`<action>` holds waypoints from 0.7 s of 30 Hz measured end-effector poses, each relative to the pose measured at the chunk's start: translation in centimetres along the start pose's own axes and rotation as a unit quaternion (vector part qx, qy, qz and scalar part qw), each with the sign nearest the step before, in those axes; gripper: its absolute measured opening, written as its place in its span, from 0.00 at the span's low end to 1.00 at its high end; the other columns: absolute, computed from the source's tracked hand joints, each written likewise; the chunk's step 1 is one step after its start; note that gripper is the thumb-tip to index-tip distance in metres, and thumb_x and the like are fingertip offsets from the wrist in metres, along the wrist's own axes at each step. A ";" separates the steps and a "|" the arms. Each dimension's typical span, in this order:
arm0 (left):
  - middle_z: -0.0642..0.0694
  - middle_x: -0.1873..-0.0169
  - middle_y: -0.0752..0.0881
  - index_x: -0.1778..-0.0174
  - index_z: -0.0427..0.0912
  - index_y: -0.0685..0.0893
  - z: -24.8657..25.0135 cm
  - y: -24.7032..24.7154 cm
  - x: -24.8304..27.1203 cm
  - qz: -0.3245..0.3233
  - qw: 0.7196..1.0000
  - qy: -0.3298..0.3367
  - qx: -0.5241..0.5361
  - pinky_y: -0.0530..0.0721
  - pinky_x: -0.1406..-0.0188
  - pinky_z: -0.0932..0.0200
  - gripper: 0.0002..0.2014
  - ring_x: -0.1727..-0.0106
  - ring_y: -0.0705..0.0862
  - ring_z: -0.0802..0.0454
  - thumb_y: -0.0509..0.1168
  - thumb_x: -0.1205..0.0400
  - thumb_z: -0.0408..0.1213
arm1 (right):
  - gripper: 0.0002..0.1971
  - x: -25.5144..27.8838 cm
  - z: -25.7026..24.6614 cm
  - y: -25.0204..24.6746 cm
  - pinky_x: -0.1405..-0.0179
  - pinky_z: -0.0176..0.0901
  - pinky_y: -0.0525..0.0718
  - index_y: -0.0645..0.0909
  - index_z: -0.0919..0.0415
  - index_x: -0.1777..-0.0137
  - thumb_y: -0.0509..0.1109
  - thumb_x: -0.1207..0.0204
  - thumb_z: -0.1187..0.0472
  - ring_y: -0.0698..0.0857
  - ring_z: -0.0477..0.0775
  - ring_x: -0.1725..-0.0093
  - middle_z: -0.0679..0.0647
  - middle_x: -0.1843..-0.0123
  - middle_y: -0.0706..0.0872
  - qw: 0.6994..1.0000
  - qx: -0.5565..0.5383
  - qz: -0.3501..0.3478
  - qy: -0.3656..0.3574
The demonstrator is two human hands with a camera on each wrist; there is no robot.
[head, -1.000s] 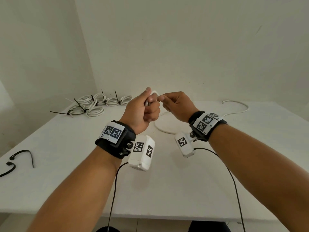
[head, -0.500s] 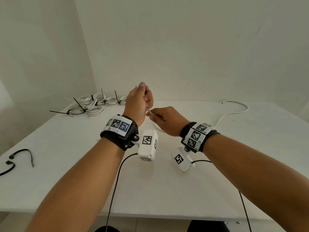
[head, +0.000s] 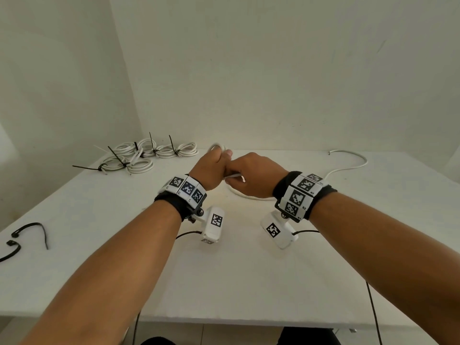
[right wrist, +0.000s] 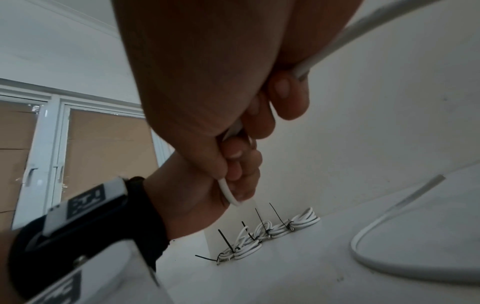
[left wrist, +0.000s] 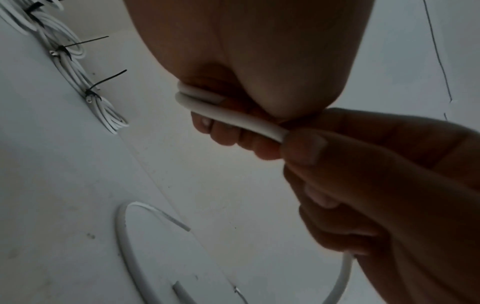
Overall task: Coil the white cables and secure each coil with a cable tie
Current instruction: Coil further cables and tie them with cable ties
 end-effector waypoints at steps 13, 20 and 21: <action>0.47 0.81 0.67 0.71 0.42 0.65 0.9 1.3 2.6 -0.147 0.986 -0.052 0.052 0.61 0.77 0.57 0.17 0.80 0.63 0.49 0.48 0.14 0.35 | 0.10 0.3 1.4 -3.3 0.66 0.37 0.79 0.87 0.51 0.57 0.78 0.27 0.45 0.81 0.40 0.66 0.41 0.65 0.87 0.996 -0.073 0.046 0.019; 0.52 0.80 0.59 0.70 0.46 0.66 1.1 1.5 3.6 -0.152 0.947 -0.111 0.260 0.53 0.81 0.63 0.25 0.79 0.53 0.55 0.45 0.10 0.55 | 0.07 0.4 2.3 -4.0 0.61 0.29 0.81 0.91 0.56 0.56 0.81 0.28 0.54 0.87 0.42 0.61 0.42 0.62 0.90 0.971 -0.210 0.112 0.014; 0.52 0.80 0.58 0.70 0.47 0.64 1.3 1.5 3.7 -0.154 0.949 -0.098 0.257 0.53 0.82 0.64 0.24 0.79 0.52 0.55 0.47 0.10 0.55 | 0.07 0.4 2.5 -4.0 0.61 0.30 0.81 0.91 0.56 0.56 0.81 0.28 0.53 0.87 0.42 0.62 0.42 0.62 0.91 0.968 -0.220 0.120 0.018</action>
Point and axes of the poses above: each hand's wrist, its own x-axis away from the middle knuckle, its own y-axis out of the palm, z = x × y, the point moved 3 cm from there along -x, towards the middle knuckle
